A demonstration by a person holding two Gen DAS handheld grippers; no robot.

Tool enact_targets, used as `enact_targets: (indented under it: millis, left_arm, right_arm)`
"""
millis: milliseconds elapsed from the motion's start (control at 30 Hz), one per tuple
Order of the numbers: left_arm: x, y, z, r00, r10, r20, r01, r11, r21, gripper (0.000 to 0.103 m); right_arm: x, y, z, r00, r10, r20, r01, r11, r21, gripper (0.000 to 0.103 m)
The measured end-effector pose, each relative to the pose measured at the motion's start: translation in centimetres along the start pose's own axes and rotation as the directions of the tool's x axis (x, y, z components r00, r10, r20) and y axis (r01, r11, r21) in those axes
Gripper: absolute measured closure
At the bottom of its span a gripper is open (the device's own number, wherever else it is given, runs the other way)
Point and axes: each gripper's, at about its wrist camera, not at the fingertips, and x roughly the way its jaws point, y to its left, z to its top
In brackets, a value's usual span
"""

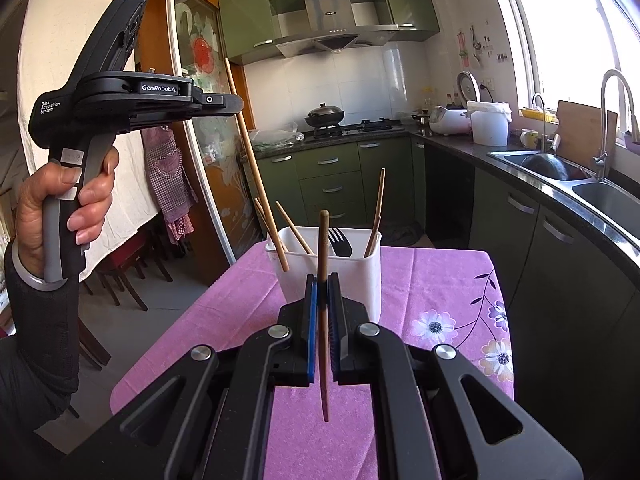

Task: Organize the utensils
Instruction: 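Lower the left gripper's chopstick into the white holder while the right gripper carries its chopstick over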

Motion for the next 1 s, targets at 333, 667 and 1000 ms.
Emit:
enact_targets:
  millis: [333,667,1000]
  left_arm:
    - [0.5,0.4,1.3,1.000,0.024,0.014,-0.024,1.000,-0.001,0.097]
    - [0.9,-0.1,2.7,0.999,0.034,0.033,-0.035,0.999,0.011,0.097]
    - [3.6,0.1,0.8,0.997,0.060,-0.044,-0.059,0.998,0.022,0.097]
  right_arm:
    - [0.5,-0.5,-0.5,1.000,0.000,-0.019,0.000,1.000,0.010,0.097]
    - [0.9,-0.8,-0.7,1.000,0.003,-0.027,-0.003,1.000,0.019,0.097]
    - [0.9,-0.4,1.3,1.000,0.009,0.011,-0.009,1.000,0.014,0.097]
